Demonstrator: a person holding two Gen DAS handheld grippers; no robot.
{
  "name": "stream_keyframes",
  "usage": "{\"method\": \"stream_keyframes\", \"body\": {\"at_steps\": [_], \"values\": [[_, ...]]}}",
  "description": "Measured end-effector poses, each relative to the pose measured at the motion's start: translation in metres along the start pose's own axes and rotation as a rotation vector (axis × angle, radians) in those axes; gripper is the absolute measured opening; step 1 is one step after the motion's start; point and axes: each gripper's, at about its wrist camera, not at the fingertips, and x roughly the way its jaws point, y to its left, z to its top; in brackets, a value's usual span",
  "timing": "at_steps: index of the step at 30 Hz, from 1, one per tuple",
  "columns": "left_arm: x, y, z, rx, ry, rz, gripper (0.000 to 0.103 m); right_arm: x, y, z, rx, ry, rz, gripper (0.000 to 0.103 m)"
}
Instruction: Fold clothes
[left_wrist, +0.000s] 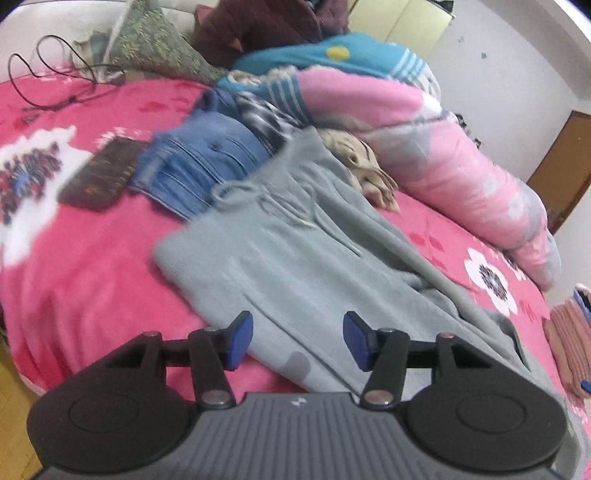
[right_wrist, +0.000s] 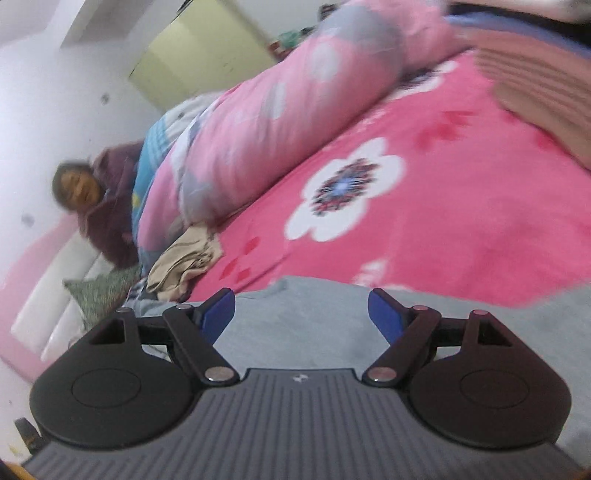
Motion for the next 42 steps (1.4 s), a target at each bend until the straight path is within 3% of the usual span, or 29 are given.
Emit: {"method": "stream_keyframes", "body": {"at_steps": [5, 9, 13, 17, 19, 22, 24, 26, 29, 31, 37, 42], "values": [[0.005, -0.050, 0.002, 0.100, 0.006, 0.008, 0.055, -0.060, -0.040, -0.012, 0.014, -0.104, -0.055, 0.080], [0.016, -0.097, 0.011, 0.189, -0.010, -0.030, 0.055, -0.070, -0.034, -0.012, -0.090, -0.094, -0.057, 0.080], [0.044, -0.141, 0.012, 0.266, -0.009, -0.012, 0.055, -0.049, 0.003, -0.020, -0.345, -0.041, -0.046, 0.080], [0.073, -0.179, 0.012, 0.326, -0.008, 0.002, 0.055, 0.002, 0.042, -0.021, -0.541, 0.059, -0.063, 0.080], [0.087, -0.194, 0.009, 0.345, -0.002, -0.020, 0.055, 0.016, 0.050, -0.019, -0.590, 0.076, -0.073, 0.080], [0.099, -0.222, -0.005, 0.415, 0.018, -0.120, 0.055, 0.026, 0.051, -0.013, -0.633, 0.080, -0.115, 0.080], [0.104, -0.242, -0.017, 0.482, 0.034, -0.224, 0.057, 0.004, 0.021, -0.003, -0.548, 0.029, -0.206, 0.080], [0.110, -0.262, -0.030, 0.552, 0.061, -0.350, 0.076, -0.026, -0.018, 0.006, -0.418, -0.031, -0.282, 0.080], [0.123, -0.299, -0.052, 0.653, 0.139, -0.502, 0.083, -0.087, -0.083, 0.001, -0.211, -0.107, -0.383, 0.081], [0.135, -0.328, -0.070, 0.741, 0.214, -0.564, 0.086, -0.117, -0.114, -0.008, -0.120, -0.131, -0.434, 0.082], [0.157, -0.385, -0.123, 0.954, 0.305, -0.598, 0.085, -0.138, -0.164, -0.016, 0.002, -0.152, -0.507, 0.083], [0.163, -0.404, -0.149, 1.030, 0.344, -0.570, 0.085, -0.122, -0.204, -0.002, 0.131, -0.111, -0.401, 0.084]]}}
